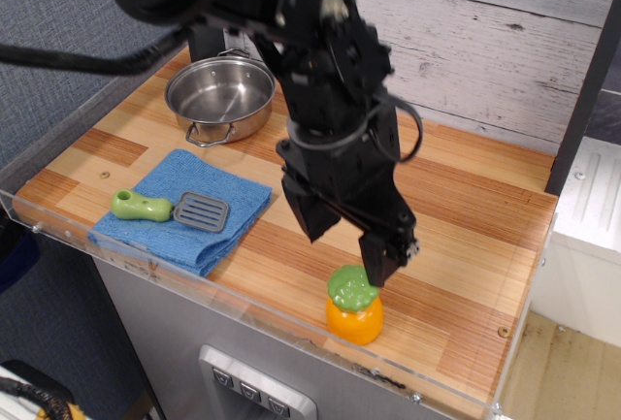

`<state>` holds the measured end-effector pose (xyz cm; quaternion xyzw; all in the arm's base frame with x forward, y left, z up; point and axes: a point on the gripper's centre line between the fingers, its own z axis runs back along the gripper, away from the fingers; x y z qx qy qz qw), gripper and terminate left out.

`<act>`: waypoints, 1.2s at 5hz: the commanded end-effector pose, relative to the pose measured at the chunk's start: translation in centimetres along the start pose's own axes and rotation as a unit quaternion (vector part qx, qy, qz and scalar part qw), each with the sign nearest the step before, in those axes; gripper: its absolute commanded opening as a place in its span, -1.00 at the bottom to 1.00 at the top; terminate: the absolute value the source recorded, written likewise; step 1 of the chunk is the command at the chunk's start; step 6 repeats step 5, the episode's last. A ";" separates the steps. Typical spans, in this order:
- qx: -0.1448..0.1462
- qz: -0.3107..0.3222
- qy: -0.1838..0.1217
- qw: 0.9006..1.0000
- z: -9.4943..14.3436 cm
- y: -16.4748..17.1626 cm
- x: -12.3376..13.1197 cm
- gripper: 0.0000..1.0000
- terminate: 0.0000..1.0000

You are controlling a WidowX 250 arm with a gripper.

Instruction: Put the salt shaker towards the bottom right of the table.

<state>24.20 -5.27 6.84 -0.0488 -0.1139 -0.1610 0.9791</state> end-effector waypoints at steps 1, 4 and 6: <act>0.005 0.015 -0.070 0.997 5.6 2.3 1.9 1.00 -1.00; 0.027 0.011 -0.091 0.995 8.2 3.4 2.6 1.00 -1.00; 0.027 0.011 -0.091 0.995 8.2 3.4 2.6 1.00 1.00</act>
